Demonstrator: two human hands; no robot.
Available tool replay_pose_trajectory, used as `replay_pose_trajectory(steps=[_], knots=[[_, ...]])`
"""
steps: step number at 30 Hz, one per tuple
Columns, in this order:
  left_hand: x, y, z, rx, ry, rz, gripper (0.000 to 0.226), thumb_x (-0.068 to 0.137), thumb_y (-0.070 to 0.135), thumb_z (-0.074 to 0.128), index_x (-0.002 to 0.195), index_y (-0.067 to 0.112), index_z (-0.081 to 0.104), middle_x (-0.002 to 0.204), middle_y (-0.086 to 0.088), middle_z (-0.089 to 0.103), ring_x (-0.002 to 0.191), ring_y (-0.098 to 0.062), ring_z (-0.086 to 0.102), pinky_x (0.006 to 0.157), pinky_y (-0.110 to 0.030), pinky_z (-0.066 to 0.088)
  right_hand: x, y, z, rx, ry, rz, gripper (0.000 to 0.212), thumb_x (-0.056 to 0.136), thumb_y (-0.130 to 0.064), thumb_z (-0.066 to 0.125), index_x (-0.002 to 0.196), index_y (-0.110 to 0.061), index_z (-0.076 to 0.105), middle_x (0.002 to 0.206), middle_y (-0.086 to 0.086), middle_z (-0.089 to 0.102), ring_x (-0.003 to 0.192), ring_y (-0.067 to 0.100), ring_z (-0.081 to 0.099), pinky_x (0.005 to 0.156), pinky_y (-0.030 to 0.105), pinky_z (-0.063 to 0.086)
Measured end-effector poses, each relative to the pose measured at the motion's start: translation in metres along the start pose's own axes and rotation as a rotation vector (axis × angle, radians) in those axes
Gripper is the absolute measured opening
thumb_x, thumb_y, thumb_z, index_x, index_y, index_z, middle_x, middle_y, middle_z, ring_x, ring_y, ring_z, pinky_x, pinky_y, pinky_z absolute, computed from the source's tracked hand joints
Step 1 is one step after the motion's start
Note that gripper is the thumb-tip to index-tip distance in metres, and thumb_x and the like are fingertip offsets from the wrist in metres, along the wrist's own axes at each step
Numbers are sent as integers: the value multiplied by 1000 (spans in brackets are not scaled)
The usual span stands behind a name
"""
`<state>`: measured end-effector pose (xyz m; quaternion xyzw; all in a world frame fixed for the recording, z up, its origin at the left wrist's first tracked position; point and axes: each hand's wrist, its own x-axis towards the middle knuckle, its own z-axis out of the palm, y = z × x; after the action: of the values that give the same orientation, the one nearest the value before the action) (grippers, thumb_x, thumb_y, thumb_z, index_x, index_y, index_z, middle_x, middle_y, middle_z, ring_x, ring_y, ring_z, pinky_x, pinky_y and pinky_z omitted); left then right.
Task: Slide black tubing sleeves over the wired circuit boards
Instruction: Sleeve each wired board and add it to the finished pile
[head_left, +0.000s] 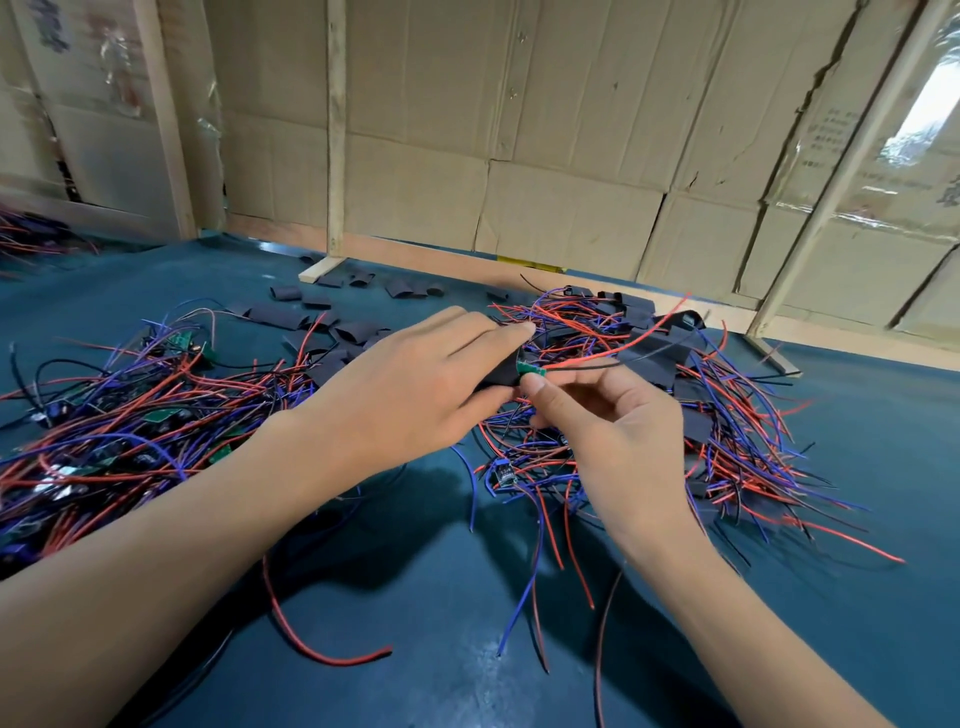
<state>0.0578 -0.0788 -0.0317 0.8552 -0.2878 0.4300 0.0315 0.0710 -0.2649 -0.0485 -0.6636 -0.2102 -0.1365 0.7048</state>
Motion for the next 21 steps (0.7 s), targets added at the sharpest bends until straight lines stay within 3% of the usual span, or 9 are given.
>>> replay_pose_trajectory(steps=[5,11,13,15,18,21], knots=[[2,-2,-1,-18,-1,44,46,87,9,73,129,-7,61,107,-16,68,93,-35,65,87,-44,54,-3,-1,1,-19,-13,-15,8,86,-6,77,85,-14,78,86,7,75,69,15,68,66,20,52],[2,1,-2,0,-1,152,39,90,9,67,127,-4,63,106,-15,70,90,-33,67,73,-46,52,-6,0,7,-92,-110,-41,15,88,-12,76,89,-27,80,96,-2,77,91,24,71,83,54,58],[1,3,1,-9,-16,173,42,90,8,67,129,-4,62,105,-15,70,89,-33,67,72,-46,52,-5,2,4,-86,-136,1,13,85,-16,78,85,-29,81,91,0,78,84,19,71,82,53,58],[0,4,4,-18,-24,170,49,90,10,68,136,-1,57,102,-12,69,88,-32,65,74,-46,51,-5,2,2,-52,-147,39,15,86,-12,77,83,-26,81,83,2,78,73,14,69,70,42,60],[1,4,3,-50,-55,83,60,95,34,61,148,11,45,107,-3,67,96,-25,60,81,-44,47,-1,-1,-1,-18,-76,18,16,87,-4,76,79,-17,81,75,4,77,62,12,68,62,24,55],[2,-17,-3,-75,-55,-121,62,97,53,48,150,23,39,117,5,65,106,-21,57,88,-45,42,11,-12,-13,63,125,-49,15,89,-8,75,77,-16,77,74,6,76,69,24,73,70,32,60]])
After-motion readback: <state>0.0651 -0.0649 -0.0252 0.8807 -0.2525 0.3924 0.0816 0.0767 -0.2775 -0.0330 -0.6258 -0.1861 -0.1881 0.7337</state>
